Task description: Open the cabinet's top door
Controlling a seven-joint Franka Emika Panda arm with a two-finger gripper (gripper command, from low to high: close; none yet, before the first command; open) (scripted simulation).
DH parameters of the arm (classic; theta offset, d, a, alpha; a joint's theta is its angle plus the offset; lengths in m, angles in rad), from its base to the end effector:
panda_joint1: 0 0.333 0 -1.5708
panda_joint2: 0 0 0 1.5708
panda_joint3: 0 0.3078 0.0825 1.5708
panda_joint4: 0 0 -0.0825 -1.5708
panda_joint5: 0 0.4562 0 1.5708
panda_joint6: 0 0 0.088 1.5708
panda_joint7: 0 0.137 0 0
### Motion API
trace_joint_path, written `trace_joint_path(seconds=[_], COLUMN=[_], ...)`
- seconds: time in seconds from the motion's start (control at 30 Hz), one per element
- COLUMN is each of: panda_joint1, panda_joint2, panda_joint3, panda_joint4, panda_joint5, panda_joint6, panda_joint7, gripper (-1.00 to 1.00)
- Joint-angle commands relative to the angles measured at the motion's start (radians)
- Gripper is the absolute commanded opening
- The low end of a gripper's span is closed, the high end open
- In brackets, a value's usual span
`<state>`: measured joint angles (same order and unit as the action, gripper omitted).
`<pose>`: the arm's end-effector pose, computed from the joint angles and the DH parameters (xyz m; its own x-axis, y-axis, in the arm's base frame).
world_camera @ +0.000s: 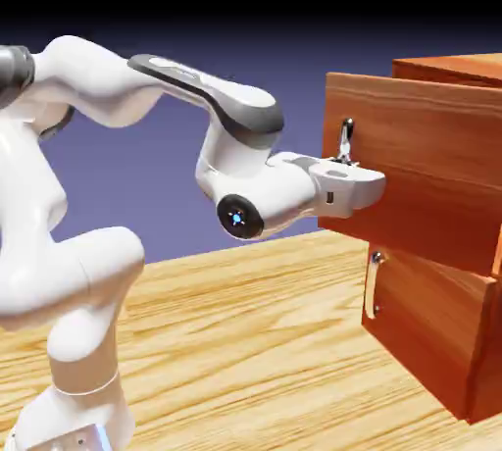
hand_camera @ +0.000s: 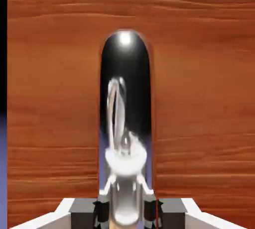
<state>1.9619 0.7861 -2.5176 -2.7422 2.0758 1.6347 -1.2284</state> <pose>0.4348 -0.1482 0.4313 0.3844 -0.5934 0.7072 0.3842 -0.5937 -0.7070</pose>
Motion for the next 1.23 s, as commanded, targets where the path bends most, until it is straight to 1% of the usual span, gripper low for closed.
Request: trace_joint_path(seconds=[0.0,0.2,0.43,0.8,1.13,1.17,1.2], panda_joint1=[-0.016,-0.116,-0.205,-0.243,-0.214,-0.212,-0.212], panda_joint2=[-0.02,-0.177,-0.424,-0.81,-1.106,-1.113,-1.113], panda_joint3=[-0.022,-0.126,-0.189,-0.21,-0.196,-0.195,-0.195], panda_joint4=[0.005,0.083,0.271,0.657,1.019,1.028,1.028], panda_joint5=[-0.042,-0.303,-0.595,-0.93,-1.106,-1.11,-1.11], panda_joint6=[-0.042,-0.269,-0.461,-0.66,-0.815,-0.819,-0.819], panda_joint7=[-0.01,-0.085,-0.174,-0.221,-0.181,-0.179,-0.179], gripper=[-1.0,-1.0,-1.0,-1.0,-1.0,-1.0,1.0])
